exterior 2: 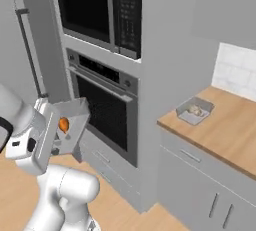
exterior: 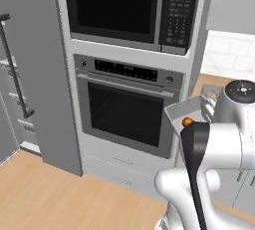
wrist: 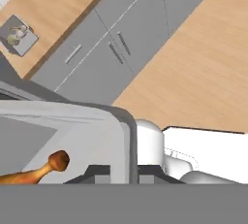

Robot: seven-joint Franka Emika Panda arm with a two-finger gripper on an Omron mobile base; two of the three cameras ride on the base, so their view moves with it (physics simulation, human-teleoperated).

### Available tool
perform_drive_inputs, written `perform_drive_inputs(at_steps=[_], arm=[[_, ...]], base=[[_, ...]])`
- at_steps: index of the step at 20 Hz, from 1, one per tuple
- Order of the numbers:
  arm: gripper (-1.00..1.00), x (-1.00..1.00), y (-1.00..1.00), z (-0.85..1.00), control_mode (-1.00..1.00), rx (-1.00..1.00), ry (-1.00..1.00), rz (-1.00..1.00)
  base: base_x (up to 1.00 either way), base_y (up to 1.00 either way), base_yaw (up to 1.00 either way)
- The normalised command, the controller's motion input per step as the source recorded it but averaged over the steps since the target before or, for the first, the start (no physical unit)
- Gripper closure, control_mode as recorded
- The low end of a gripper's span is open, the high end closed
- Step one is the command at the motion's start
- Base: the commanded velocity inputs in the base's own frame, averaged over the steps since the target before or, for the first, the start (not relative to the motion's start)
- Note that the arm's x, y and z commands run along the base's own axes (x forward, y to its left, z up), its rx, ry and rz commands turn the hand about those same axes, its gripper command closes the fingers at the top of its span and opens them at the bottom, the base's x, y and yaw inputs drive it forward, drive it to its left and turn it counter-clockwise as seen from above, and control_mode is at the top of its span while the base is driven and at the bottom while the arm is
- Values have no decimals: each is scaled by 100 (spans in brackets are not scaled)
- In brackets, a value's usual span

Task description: Take the meat container that has the chicken drumstick and place it on the second highest rack of the freezer. Then take the vegetable container that has the garlics and place it on the highest rack of the freezer.

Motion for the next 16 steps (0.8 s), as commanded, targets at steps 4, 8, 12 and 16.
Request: perform_drive_inputs(at_steps=[4,8,12,16], arm=[[100,0,0,0,100,0,0,0],[100,0,0,0,100,0,0,0],[100,0,0,0,100,0,0,0],[100,0,0,0,100,0,0,0]], base=[[3,100,49],[7,100,28],[38,100,1],[74,100,-2]])
